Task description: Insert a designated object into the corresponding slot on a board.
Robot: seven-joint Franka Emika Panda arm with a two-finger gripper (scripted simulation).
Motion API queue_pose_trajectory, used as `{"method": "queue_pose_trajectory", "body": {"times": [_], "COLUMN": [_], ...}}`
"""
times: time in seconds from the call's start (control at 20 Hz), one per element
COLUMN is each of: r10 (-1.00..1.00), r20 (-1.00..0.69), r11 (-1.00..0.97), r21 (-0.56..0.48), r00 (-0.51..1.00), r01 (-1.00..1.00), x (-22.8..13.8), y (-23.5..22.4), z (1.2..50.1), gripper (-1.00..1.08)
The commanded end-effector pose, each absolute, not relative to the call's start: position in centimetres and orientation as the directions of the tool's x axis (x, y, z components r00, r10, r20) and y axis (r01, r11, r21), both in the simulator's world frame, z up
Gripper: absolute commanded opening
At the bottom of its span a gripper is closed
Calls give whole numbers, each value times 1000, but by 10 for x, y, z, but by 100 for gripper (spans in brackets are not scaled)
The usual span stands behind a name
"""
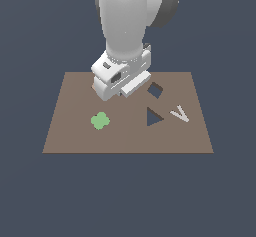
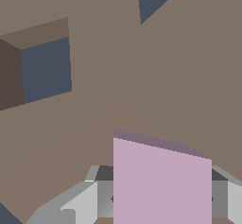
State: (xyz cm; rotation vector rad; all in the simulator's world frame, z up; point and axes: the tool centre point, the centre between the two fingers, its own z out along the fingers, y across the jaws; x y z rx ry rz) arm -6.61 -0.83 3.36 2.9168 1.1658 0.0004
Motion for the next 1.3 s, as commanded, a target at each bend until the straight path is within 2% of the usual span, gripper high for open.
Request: {"method": "queue_pose_trajectory", "body": {"times": [0.0,0.65,1.25], "r10": [689,588,305], "r20": [0,0,0], "r11": [-725,-809,-952], "r21": [0,0,0], "r00": [725,809,952], "r01": [689,588,305], "x": [-66,-73,-85], "y": [-8,1,27], "z": [33,34,36], "gripper": [-100,-100,-100]}}
